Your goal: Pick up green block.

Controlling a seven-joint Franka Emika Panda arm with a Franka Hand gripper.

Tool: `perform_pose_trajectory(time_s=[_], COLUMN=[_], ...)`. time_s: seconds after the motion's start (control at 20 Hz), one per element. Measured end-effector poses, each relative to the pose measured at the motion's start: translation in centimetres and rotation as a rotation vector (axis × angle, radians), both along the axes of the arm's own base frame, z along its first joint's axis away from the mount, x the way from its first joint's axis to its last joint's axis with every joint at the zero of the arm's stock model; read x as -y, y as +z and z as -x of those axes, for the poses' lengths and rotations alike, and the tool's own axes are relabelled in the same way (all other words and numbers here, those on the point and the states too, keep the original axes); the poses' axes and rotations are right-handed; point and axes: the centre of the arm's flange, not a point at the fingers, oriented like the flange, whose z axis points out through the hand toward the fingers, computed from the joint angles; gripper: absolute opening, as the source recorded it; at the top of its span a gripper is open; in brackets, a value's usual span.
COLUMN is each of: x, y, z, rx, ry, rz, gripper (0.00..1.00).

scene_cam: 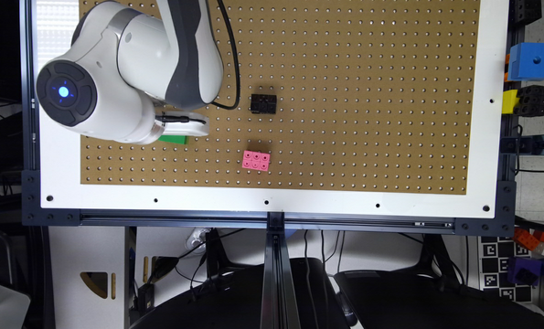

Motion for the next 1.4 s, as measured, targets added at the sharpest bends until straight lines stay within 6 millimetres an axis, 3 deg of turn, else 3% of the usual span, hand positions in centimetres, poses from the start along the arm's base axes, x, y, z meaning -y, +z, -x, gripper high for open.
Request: perform_pose_trajectory(time_s=[0.3,0.35,1.1,1.4], x=[0.0,0.0,0.1,0.2], y=[-0.4,-0.4,-0.3,2.2], z=[0.0,0.0,0.0,-0.1], rx=[-0.003,-0.001,-0.002,-0.005], ry=[0.0,-0.001,-0.001,-0.002], rz=[-0.001,0.0,-0.001,0.001], gripper=[1.0,0.0,0.0,0.0])
